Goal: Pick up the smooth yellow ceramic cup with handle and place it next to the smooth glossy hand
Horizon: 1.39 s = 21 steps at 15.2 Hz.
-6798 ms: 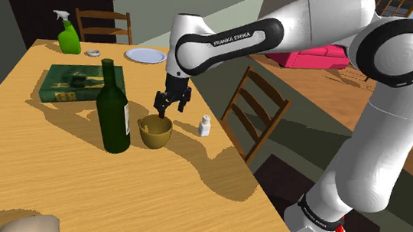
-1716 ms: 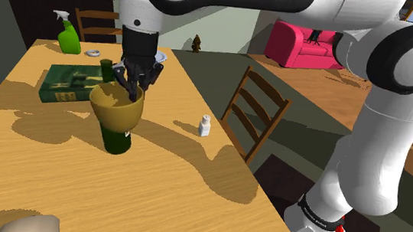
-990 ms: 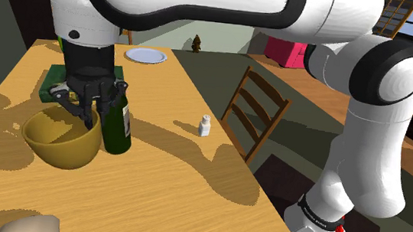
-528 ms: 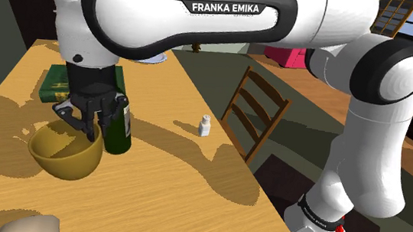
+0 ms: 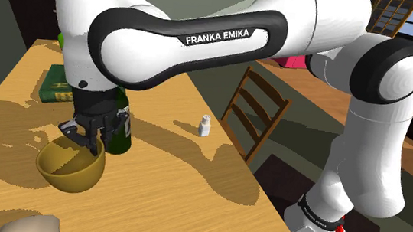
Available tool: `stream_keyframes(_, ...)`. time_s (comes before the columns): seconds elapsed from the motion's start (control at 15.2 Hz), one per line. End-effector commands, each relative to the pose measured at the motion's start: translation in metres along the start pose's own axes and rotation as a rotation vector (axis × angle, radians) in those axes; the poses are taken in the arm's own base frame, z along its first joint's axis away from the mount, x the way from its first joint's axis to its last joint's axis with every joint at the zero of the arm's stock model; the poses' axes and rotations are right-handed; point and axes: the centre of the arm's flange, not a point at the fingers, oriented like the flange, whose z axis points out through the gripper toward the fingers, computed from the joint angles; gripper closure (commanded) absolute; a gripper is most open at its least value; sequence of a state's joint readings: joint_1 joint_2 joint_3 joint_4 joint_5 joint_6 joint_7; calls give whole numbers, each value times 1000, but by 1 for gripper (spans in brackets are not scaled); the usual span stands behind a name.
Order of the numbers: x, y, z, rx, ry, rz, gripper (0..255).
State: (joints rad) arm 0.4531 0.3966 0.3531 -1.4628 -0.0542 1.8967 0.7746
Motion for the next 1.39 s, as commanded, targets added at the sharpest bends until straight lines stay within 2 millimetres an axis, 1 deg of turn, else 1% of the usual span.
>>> stream_keyframes(0.0, 1, 1, 10, 1, 1, 0, 255)
stream_keyframes(1.12, 2, 10, 99, 1, 1, 0, 255)
stream_keyframes(1.19, 2, 11, 108, 1, 1, 0, 255)
stream_keyframes(1.32, 2, 11, 108, 1, 1, 0, 255)
